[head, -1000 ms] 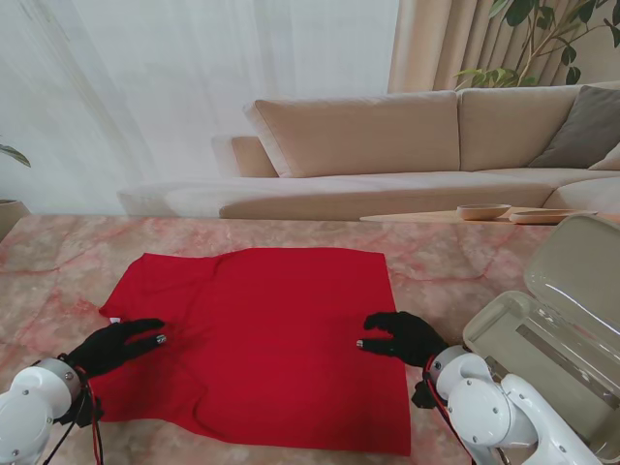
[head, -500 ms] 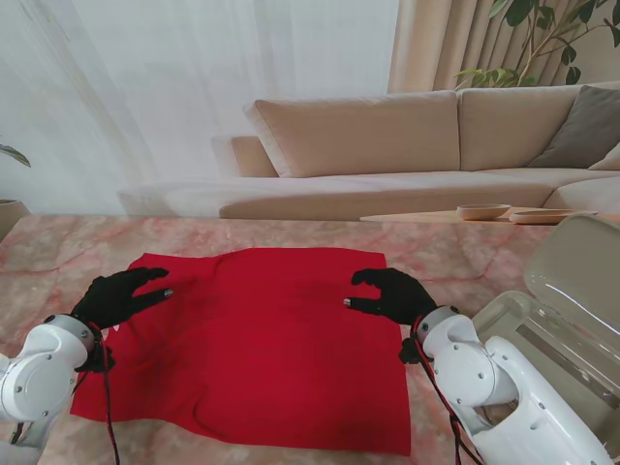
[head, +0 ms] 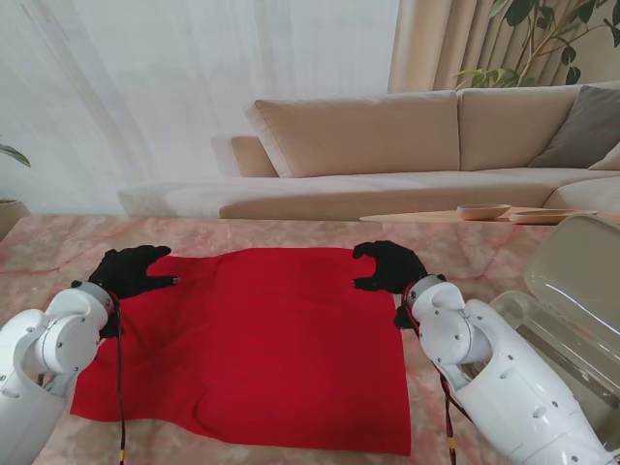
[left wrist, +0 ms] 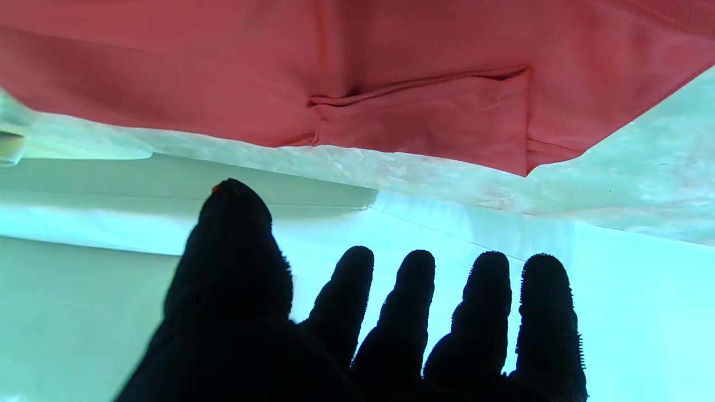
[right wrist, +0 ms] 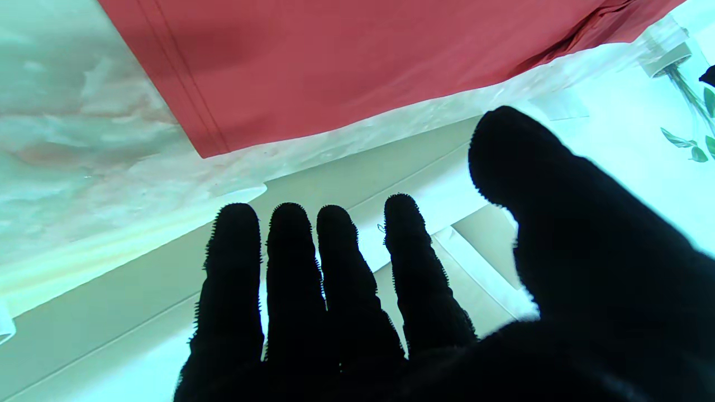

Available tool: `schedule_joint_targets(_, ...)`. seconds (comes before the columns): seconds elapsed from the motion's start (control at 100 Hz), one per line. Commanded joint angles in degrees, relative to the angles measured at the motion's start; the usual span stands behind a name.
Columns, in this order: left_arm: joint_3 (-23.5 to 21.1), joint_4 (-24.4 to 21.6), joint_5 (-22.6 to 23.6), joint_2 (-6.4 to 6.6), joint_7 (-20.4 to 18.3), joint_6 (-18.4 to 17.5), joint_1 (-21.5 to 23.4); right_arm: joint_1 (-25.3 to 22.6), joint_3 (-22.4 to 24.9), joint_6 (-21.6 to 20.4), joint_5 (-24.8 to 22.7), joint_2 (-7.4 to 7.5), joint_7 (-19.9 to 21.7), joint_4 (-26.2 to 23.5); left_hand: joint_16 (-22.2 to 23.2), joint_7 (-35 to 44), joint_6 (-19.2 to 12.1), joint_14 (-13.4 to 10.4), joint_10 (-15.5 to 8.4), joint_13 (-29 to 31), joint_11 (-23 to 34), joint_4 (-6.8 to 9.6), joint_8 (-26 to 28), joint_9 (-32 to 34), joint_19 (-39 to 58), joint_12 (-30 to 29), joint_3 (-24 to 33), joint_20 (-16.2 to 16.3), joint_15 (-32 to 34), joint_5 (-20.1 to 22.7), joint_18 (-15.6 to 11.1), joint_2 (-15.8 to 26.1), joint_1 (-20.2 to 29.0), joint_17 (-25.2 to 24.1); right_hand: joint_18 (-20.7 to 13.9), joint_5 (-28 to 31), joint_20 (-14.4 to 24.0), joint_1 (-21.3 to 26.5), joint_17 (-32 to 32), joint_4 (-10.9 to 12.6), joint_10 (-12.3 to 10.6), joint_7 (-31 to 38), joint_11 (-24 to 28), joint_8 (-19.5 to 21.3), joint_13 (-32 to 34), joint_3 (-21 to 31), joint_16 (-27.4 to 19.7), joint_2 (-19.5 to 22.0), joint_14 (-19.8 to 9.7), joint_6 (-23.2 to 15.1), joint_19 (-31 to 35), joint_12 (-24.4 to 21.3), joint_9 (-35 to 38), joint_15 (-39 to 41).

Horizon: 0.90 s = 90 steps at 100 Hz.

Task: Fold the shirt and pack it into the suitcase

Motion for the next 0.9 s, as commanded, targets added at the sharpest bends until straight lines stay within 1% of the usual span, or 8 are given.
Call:
schedule_joint_targets(0.0,0.69,1.73,0.1,0.17,0.03,-0.29,-1.55,1.91,-0.47,0.88,0.59,-0.61,0.01,2.01,0.69,-1.16,1.51,-1.17,0.47,0.86,1.67,0.37,-0.87,-2.06,1.98,0.59,0.21,1.09,1.6,-2.47,-1.47,-1.3,3.16,-0.17,-1.08,-0.26,-0.03,-2.13,-0.41,-1.99,-0.82,-0.59,0.79,0.65,-1.82,1.79,-1.33,-1.87,-1.39,0.86,0.26,0.28,-1.94,0.47)
schedule_joint_targets(0.09,2.07,4.58,1.09,0.17,1.54,-0.56,-3.59,4.34,-2.14,1.05,0.83,-0.97,-1.15,4.98,0.54,-1.09,1.41,-1.41,0.36,0.03,2.34,0.36,-0.99,-2.47,1.44,0.6,0.21,0.51,1.38,-2.73,-1.92,-2.01,3.61,-0.85,-1.08,-0.74,-0.1,-2.47,-0.76,-2.13,-0.84,-0.82,0.98,0.63,-2.42,2.4,-1.45,-1.85,-1.55,1.01,0.37,0.22,-2.94,0.51)
schedule_joint_targets(0.16,2.94,6.51,1.82,0.23,2.28,-0.76,-4.96,6.09,-3.44,1.07,0.9,-1.16,-1.6,7.09,-0.86,-0.77,1.25,-1.7,0.21,-3.14,2.66,0.3,-1.2,-3.85,-1.62,0.09,0.21,-2.12,-0.32,-3.22,-3.22,-2.26,3.68,-2.61,-0.97,-0.99,-0.19,-2.68,-1.4,-2.19,-0.76,-0.95,1.01,0.64,-3.3,2.75,-1.59,-1.87,-1.7,1.05,0.28,0.1,-4.07,0.4)
schedule_joint_targets(0.26,3.78,8.43,1.82,0.43,1.64,-0.77,-6.53,8.34,-5.22,1.29,1.56,-1.37,-1.52,9.84,-1.63,-0.48,0.7,-1.94,0.23,-5.06,2.51,0.27,-1.22,-5.07,-3.14,-0.15,0.23,-3.59,-1.05,-3.2,-4.8,-2.3,3.81,-3.5,-1.06,-1.95,-0.32,-3.08,-2.19,-2.28,-0.71,-1.35,0.9,0.6,-4.71,3.01,-1.83,-1.31,-2.0,1.09,0.01,-0.15,-5.88,0.14)
schedule_joint_targets(0.57,5.96,14.13,2.55,0.8,1.68,-1.03,-10.47,15.09,-10.83,0.22,5.12,-2.81,-3.35,19.57,-2.13,-0.41,0.4,-2.33,0.17,-6.19,2.8,0.27,-1.33,-6.24,-4.19,-0.19,0.26,-5.34,-0.94,-4.35,-5.88,-2.38,4.09,-3.46,-1.38,-4.86,-0.38,-2.97,-3.63,-2.22,-0.74,-2.65,1.45,0.57,-7.44,3.02,-2.55,-0.63,-2.45,1.6,-0.73,-0.74,-9.54,-0.31)
schedule_joint_targets(0.66,6.43,14.98,3.36,0.9,2.01,-1.18,-10.98,16.84,-12.26,0.08,6.58,-3.17,-3.02,21.92,-2.33,-0.33,0.27,-2.4,0.13,-6.77,2.92,0.26,-1.36,-6.65,-4.58,-0.21,0.23,-5.9,-1.06,-4.64,-6.08,-2.18,3.93,-3.55,-1.81,-5.86,-0.48,-3.43,-4.94,-2.25,-0.75,-3.07,1.02,0.6,-9.97,2.69,-3.26,0.35,-2.91,1.43,-1.49,-1.17,-10.86,-1.48)
schedule_joint_targets(0.73,7.27,16.36,3.44,0.84,3.05,-1.06,-11.75,18.27,-13.47,-0.29,7.75,-3.49,-2.64,23.88,-3.09,-0.16,0.06,-2.51,0.03,-8.97,2.73,0.2,-1.43,-8.01,-8.09,-0.5,0.14,-8.6,-1.77,-5.11,-6.43,-1.45,3.39,-3.36,-1.74,-6.5,-0.47,-3.36,-5.61,-2.21,-0.83,-3.34,0.79,0.64,-11.23,2.32,-3.92,0.65,-3.26,1.47,-2.05,-1.43,-11.56,-2.34)
schedule_joint_targets(0.89,9.03,19.07,3.08,0.79,4.19,-0.92,-13.53,21.54,-16.5,-1.55,8.63,-4.27,-3.21,28.48,-3.54,-0.17,-0.04,-2.65,0.08,-9.96,2.75,0.17,-1.53,-8.69,-9.82,-0.59,0.09,-9.7,-1.94,-5.53,-6.74,-1.14,3.05,-3.24,-1.57,-7.28,-0.27,-3.6,-6.54,-2.07,-0.94,-3.66,0.62,0.78,-13.52,2.03,-5.12,1.03,-3.68,1.75,-3.19,-1.72,-13.15,-3.8)
